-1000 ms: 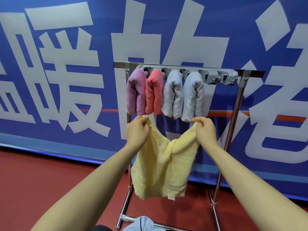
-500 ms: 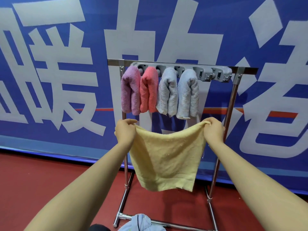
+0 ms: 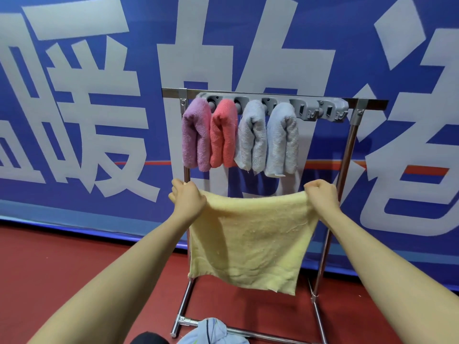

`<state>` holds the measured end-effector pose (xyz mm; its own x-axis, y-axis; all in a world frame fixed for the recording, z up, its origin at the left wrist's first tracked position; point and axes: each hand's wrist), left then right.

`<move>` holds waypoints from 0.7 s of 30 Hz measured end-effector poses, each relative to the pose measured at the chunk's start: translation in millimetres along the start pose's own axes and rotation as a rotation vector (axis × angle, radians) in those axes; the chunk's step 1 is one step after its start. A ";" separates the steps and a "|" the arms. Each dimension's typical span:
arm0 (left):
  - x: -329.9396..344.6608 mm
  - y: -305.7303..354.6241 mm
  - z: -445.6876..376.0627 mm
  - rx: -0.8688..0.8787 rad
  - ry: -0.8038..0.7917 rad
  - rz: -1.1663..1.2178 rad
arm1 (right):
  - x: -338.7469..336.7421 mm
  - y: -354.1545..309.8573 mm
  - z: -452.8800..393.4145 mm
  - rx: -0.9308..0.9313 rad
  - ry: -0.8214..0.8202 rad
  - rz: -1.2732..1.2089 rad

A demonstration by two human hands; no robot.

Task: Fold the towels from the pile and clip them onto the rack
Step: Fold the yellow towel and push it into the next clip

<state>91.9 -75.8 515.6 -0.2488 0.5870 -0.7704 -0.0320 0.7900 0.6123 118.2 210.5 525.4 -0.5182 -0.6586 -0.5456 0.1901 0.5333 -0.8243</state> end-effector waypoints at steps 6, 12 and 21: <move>3.5 -5.9 6.0 0.158 -0.079 -0.102 | -7.1 4.6 9.5 -0.145 -0.256 0.496; 4.5 -13.2 4.2 0.241 -0.180 -0.250 | -11.3 11.4 11.7 -0.361 -0.327 0.858; -0.9 -13.1 -4.1 0.152 -0.010 0.074 | -9.9 2.4 6.1 -0.516 -0.015 0.750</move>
<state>88.6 -87.4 509.0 -0.2353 0.6458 -0.7263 0.1335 0.7617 0.6340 128.8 215.1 527.9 -0.3976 -0.0478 -0.9163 0.0739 0.9937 -0.0839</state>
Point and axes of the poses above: each hand's wrist, its own z-axis away from the middle knuckle, its own x-axis out of the palm, y = z × x, and after that the axes turned 4 degrees about -y, right-handed
